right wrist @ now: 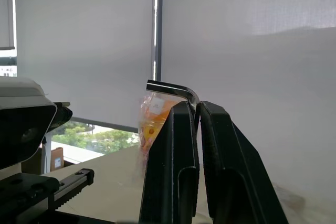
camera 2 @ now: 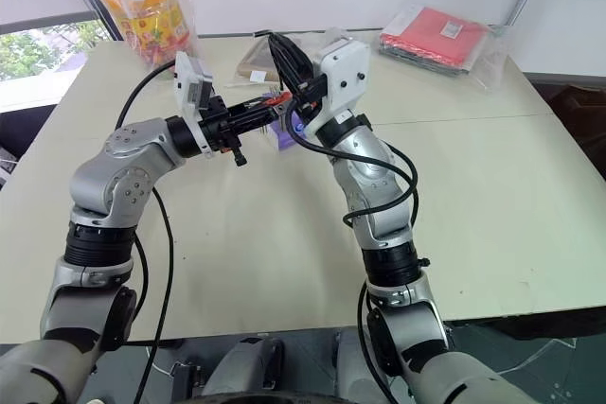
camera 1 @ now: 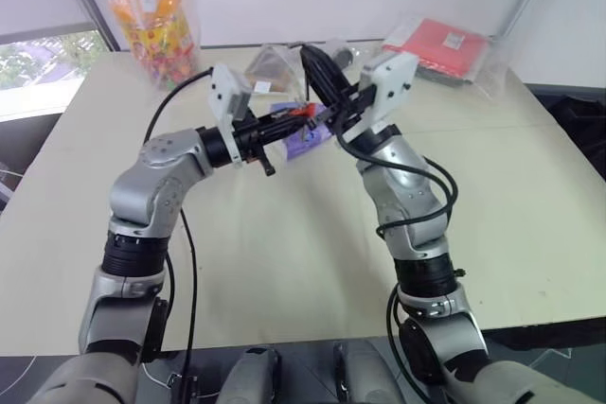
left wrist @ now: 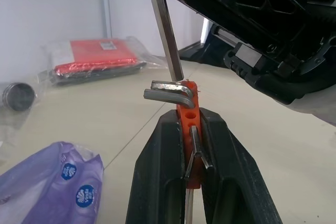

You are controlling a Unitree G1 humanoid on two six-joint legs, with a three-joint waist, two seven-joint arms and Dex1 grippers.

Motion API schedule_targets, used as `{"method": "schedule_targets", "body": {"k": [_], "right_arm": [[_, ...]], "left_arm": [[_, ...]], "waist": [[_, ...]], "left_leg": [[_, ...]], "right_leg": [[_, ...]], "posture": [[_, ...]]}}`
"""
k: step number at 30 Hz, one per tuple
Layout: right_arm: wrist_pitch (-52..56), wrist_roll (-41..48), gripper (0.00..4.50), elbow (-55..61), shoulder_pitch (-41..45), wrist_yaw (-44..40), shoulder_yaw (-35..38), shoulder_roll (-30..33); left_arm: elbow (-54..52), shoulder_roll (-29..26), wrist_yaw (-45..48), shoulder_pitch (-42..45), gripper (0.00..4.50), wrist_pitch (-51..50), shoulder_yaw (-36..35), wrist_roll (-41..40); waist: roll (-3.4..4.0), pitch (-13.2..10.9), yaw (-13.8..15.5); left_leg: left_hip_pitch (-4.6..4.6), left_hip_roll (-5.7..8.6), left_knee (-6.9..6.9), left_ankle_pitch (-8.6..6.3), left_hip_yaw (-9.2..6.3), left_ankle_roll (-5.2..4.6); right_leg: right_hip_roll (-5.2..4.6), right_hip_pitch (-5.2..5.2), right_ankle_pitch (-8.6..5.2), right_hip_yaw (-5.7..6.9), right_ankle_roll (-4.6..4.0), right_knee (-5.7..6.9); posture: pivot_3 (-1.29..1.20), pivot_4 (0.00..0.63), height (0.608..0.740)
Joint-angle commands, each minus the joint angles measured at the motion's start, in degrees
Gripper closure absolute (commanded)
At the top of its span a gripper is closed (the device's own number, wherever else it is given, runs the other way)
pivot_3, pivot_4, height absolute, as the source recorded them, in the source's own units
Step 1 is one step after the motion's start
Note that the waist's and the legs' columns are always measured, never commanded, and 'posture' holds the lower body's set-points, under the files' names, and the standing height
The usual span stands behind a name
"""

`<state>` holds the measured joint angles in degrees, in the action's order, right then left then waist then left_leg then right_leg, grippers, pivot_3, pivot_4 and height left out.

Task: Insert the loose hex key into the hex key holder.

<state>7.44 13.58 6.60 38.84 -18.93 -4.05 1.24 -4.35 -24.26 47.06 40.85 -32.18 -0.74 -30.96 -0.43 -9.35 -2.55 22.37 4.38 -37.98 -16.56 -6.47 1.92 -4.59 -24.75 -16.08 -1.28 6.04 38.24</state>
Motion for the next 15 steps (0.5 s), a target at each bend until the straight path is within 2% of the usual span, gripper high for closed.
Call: {"method": "schedule_targets", "body": {"k": [1, 15], "right_arm": [[-1.0, 0.0, 4.48, 1.5, 1.8, 0.0, 0.3, 0.2], [-1.0, -0.6, 4.48, 1.4, 0.9, 0.2, 0.1, 0.7]], "left_arm": [[-1.1, 0.0, -0.3, 1.2, 4.5, 1.1, -0.8, -0.1], [-1.4, 0.3, -1.1, 1.2, 4.5, 0.8, -1.0, -0.5]], "waist": [[0.0, 0.0, 0.0], [0.0, 0.0, 0.0]], "left_leg": [[0.0, 0.0, 0.0, 0.0, 0.0, 0.0], [0.0, 0.0, 0.0, 0.0, 0.0, 0.0]], "right_leg": [[0.0, 0.0, 0.0, 0.0, 0.0, 0.0], [-0.01, 0.0, 0.0, 0.0, 0.0, 0.0]], "posture": [[0.0, 0.15, 0.74], [0.0, 0.15, 0.74]]}}
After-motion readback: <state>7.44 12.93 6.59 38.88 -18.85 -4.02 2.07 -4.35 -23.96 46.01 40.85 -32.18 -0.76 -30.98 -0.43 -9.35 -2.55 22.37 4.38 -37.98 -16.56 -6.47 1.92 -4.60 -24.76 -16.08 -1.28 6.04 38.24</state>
